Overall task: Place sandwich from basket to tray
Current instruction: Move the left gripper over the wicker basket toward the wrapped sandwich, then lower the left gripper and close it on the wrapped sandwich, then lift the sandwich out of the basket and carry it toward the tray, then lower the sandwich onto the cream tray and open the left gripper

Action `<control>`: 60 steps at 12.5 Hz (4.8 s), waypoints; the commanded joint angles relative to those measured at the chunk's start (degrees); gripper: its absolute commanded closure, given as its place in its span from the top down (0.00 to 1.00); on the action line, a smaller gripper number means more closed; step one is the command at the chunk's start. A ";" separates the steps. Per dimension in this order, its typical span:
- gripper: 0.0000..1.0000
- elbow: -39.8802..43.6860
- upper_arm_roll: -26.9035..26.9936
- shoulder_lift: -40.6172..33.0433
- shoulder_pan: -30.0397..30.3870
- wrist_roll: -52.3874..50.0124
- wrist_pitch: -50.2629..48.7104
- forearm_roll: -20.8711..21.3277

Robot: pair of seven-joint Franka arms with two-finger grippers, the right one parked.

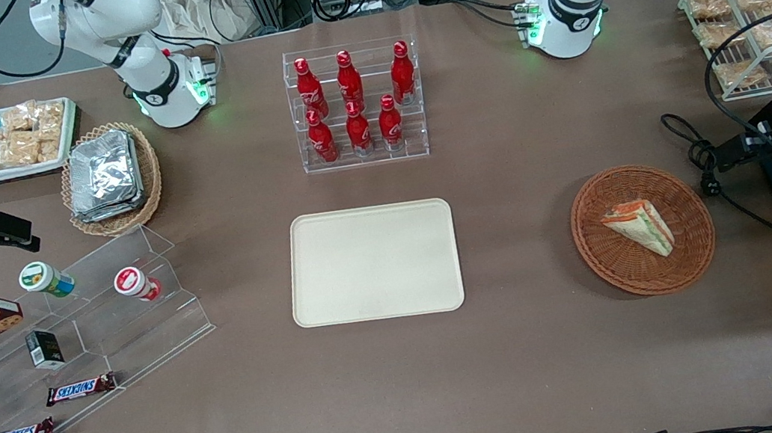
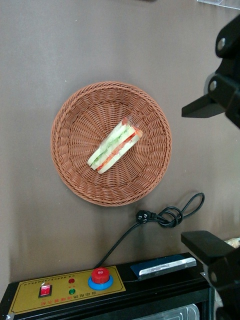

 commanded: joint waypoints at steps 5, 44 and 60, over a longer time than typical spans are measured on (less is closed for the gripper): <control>1.00 2.70 -0.32 3.05 -0.15 -2.66 -1.87 0.42; 0.00 3.36 -19.64 16.82 -4.61 -47.24 15.09 -0.91; 1.00 11.91 -19.13 31.89 -26.35 -53.97 21.24 10.61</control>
